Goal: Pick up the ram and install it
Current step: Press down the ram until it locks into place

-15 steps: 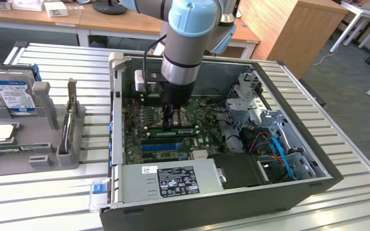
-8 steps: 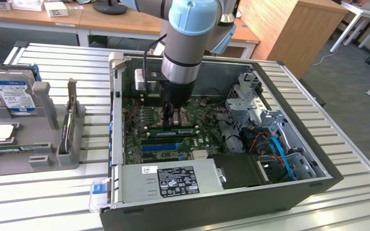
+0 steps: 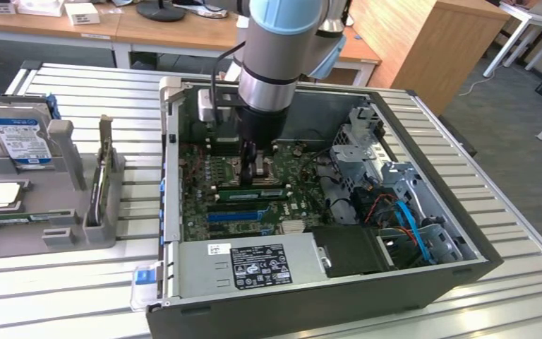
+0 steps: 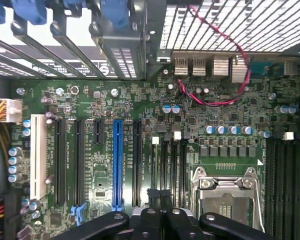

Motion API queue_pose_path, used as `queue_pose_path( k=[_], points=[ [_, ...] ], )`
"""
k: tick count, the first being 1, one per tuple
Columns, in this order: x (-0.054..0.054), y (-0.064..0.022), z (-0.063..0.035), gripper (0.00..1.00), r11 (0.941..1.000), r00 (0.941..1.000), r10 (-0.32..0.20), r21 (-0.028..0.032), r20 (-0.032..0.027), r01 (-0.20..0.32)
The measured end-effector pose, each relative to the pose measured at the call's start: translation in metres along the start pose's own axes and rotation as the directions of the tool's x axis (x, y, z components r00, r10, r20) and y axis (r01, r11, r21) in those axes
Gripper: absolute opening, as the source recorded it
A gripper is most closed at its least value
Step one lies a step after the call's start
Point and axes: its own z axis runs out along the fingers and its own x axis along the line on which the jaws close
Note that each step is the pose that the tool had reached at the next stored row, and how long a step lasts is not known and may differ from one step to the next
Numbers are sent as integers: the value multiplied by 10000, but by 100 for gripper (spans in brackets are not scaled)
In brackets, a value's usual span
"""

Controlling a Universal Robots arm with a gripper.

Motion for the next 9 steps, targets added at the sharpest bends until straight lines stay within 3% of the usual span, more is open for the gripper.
queue_pose_path(
  k=[9],
  points=[
    [-2,1,-130,11,10000,10000,0,0,1,0]
  ],
)
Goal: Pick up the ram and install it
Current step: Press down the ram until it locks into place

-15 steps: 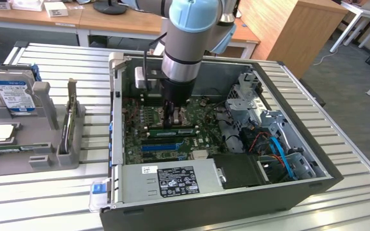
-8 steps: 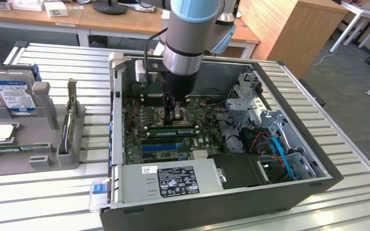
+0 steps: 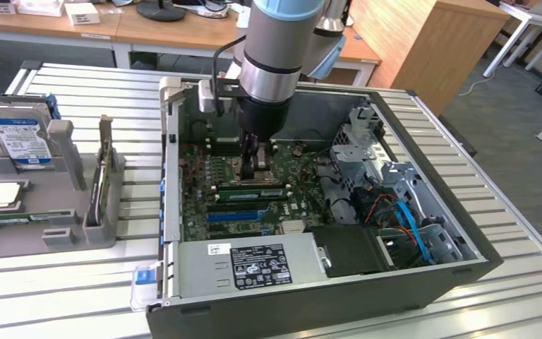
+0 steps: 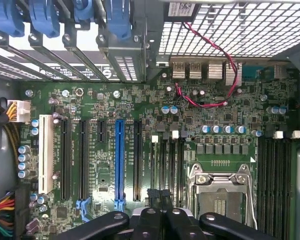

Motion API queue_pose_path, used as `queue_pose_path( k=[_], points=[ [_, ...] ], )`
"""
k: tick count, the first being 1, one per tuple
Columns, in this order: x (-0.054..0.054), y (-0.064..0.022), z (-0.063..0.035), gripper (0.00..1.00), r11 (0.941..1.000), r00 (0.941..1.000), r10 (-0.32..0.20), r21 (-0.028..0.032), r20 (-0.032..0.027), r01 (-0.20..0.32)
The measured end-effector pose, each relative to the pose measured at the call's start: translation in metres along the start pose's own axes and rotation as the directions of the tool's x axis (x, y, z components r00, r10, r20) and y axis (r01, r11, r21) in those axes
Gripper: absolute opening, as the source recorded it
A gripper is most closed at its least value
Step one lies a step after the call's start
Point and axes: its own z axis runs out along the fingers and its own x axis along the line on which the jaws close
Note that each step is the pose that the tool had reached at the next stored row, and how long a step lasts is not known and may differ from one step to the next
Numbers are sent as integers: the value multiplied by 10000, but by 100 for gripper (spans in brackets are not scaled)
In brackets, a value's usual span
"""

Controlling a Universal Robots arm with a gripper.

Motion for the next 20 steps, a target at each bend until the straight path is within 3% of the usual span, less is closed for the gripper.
queue_pose_path(
  k=[7,20],
  points=[
    [0,-33,-1,11,10000,10000,-1,-1,-3,1],
    [-2,-294,-3,11,10000,10000,-1,-1,-1,1]
  ],
)
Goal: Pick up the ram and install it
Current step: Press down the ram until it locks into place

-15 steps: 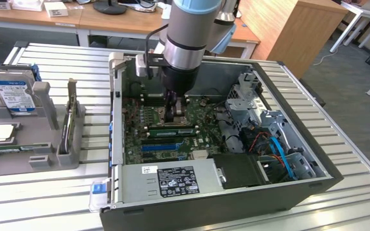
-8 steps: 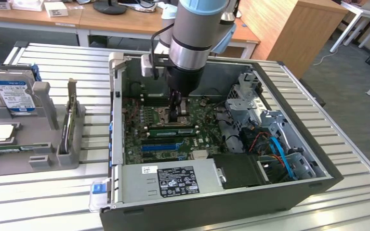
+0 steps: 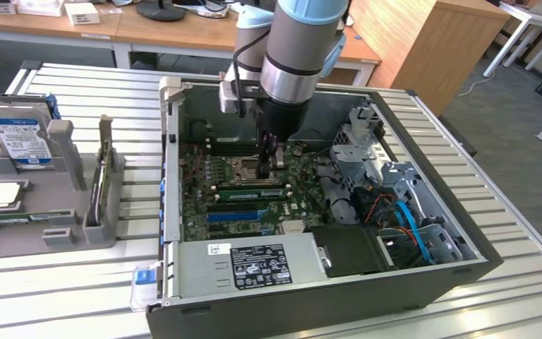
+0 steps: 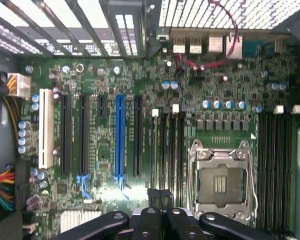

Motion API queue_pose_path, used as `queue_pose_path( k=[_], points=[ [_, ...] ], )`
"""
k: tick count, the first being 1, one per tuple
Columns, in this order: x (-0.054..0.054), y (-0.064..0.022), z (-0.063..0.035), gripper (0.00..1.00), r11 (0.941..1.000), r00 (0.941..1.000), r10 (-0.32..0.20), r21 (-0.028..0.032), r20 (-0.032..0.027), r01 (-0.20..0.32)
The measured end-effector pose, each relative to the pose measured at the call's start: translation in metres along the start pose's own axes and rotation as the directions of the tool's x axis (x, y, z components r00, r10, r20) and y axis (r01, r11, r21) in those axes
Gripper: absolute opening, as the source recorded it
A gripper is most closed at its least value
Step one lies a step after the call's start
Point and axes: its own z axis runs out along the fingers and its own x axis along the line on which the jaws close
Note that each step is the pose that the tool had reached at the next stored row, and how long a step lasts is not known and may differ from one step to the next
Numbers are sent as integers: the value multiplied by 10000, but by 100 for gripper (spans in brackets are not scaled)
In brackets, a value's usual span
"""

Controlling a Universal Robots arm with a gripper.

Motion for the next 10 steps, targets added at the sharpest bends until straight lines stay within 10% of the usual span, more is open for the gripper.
queue_pose_path(
  k=[10],
  points=[
    [0,-14,0,11,10000,10000,0,1,1,0]
  ],
)
